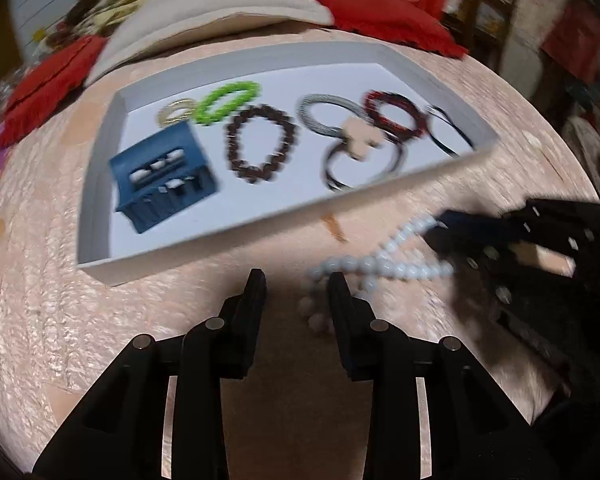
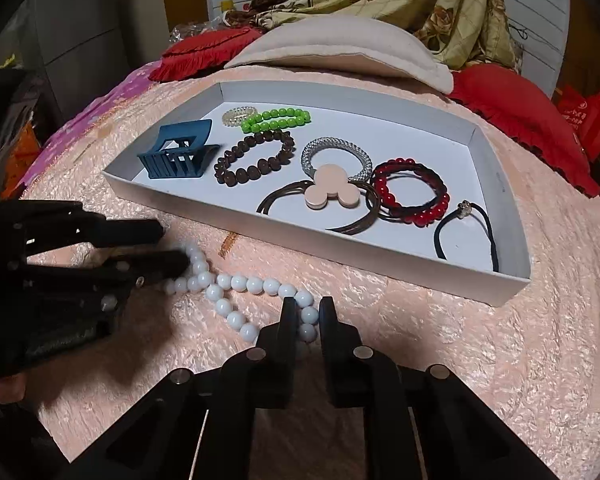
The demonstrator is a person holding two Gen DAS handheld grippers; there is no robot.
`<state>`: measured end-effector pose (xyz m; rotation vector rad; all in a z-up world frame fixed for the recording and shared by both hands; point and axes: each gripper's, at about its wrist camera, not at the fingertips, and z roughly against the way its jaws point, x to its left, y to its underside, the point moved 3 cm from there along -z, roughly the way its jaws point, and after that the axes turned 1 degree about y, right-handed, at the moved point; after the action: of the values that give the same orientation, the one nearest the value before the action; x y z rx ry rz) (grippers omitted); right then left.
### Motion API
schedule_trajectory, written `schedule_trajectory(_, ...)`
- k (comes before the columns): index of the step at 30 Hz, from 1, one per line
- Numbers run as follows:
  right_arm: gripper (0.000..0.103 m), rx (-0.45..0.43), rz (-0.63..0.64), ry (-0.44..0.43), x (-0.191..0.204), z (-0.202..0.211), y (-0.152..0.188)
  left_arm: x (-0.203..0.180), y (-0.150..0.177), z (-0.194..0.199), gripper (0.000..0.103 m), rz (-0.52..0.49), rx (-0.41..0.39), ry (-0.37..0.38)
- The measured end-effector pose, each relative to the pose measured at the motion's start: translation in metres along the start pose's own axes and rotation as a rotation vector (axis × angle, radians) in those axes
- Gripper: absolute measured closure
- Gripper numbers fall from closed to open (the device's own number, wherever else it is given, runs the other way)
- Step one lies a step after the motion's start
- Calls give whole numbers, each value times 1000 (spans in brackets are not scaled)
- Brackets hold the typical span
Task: Organize jewelry
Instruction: 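Grasp the white bead bracelet with the right tool while the left tool grasps it too, then lift the white bead bracelet with both tools and lay it in the tray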
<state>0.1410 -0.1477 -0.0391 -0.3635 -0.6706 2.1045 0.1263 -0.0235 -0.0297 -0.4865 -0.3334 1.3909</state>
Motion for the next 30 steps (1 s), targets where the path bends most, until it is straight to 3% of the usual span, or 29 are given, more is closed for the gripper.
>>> schedule_trajectory(5,92,-2,20,1,1,0,1,-4,1,-1,70,-23,-13,20)
schedule_trajectory(6,92,-2,19,-1,1,0,1,-5,1,0,85,-28,-19,29)
schedule_trajectory(7,92,-4,17,-3,1,1,1,-8,1,0,94,-31,-17,48)
schedule_trajectory(8,92,-6,25,0,2,1,2,-10,2,0,96,-32,-11,66)
schedule_trajectory(16,94,-12,36,13,3,7,4,-13,3,10,96,-18,-46,83)
schedule_trajectory(24,94,-161,15,-6,1,56,-5,-10,-10,40,96,12,-119,139)
schedule_trajectory(30,94,-192,2,-7,-1,72,-7,-5,-15,49,96,35,-128,140)
